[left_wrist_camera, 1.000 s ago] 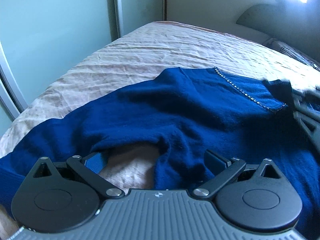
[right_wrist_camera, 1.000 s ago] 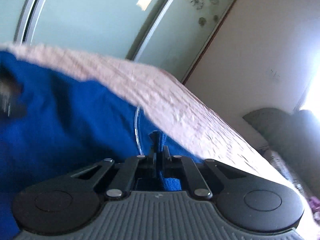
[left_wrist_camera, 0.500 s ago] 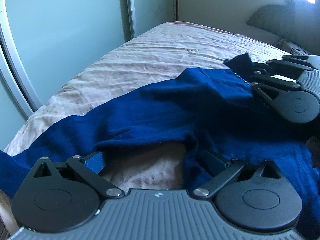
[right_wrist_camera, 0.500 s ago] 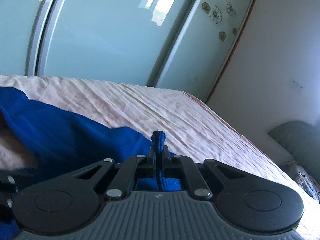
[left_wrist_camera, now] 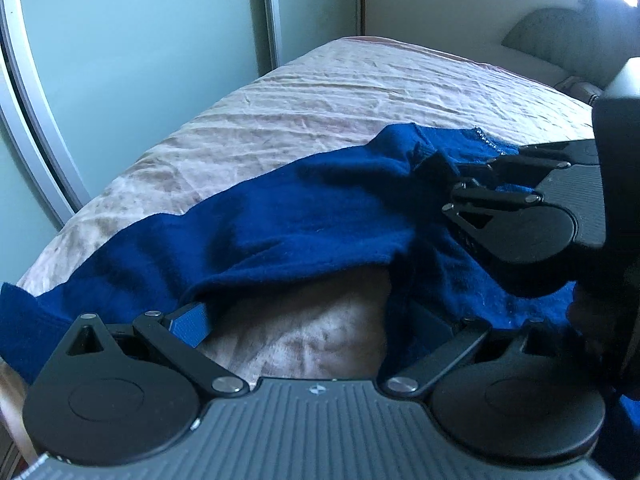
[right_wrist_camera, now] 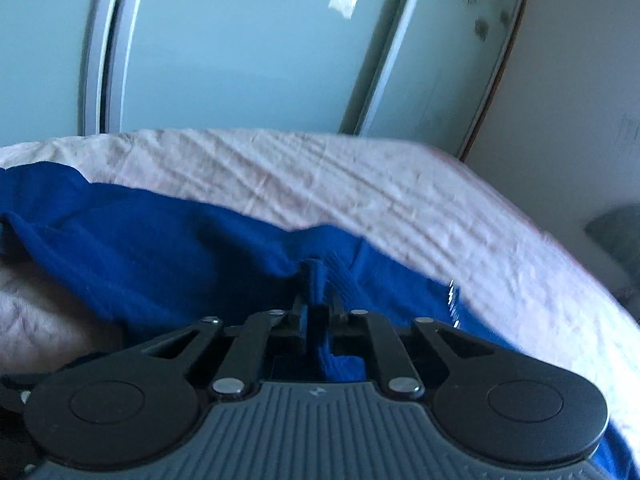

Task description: Fold small clothes

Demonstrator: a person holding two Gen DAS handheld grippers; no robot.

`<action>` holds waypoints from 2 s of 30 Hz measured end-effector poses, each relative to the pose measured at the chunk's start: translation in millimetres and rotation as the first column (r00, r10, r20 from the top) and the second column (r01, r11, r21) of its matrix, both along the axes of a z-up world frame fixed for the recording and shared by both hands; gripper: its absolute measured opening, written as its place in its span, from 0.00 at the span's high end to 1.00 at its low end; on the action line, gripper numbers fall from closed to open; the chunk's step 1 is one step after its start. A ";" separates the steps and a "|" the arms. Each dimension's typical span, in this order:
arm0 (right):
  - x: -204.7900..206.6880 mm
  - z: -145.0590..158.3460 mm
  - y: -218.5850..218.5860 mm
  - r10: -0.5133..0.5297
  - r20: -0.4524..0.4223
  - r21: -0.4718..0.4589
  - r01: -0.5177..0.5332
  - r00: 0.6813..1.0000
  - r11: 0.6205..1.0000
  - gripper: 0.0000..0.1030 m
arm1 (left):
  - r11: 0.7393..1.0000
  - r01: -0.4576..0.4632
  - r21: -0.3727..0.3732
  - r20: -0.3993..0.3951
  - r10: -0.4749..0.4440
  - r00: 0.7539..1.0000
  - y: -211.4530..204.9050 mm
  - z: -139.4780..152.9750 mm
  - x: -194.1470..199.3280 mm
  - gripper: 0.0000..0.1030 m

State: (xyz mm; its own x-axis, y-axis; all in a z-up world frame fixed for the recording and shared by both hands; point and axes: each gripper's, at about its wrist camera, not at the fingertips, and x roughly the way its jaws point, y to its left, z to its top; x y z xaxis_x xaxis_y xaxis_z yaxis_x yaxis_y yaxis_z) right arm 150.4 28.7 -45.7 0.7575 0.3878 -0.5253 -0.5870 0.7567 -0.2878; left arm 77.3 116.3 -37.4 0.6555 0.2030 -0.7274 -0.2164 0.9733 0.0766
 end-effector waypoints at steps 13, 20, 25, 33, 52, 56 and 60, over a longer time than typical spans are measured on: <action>-37.8 31.1 -24.0 0.073 -0.096 0.220 -0.050 0.993 0.974 0.26 | 0.992 -0.066 0.110 0.017 0.065 0.998 43.8 7.3 -69.8 0.01; -63.8 39.3 -5.6 0.314 -0.227 0.402 -0.204 0.922 0.892 0.27 | 0.976 -0.134 0.173 -0.008 0.137 0.991 88.1 2.6 -96.2 0.01; -76.0 28.9 24.0 0.483 -0.359 0.526 -0.254 0.799 0.812 0.29 | 0.961 -0.264 0.076 0.060 0.260 0.964 125.4 20.6 -112.3 0.00; -64.4 10.5 71.2 0.565 -0.466 0.641 -0.181 0.681 0.746 0.35 | 0.939 -0.334 -0.076 0.064 0.339 0.939 157.0 23.4 -123.4 0.01; -53.5 -21.4 106.0 0.615 -0.662 0.703 0.070 0.430 0.708 0.36 | 0.982 -0.179 -0.064 0.137 0.187 0.973 142.6 5.8 -129.7 0.59; -53.1 -23.5 112.1 0.595 -0.667 0.697 0.095 0.448 0.710 0.60 | 0.983 -0.172 -0.062 0.144 0.179 0.973 144.3 7.9 -135.1 0.75; -61.0 -14.0 114.7 0.585 -0.639 0.693 0.045 0.499 0.719 0.84 | 0.985 -0.152 -0.077 0.179 0.163 0.970 141.9 17.5 -140.2 0.82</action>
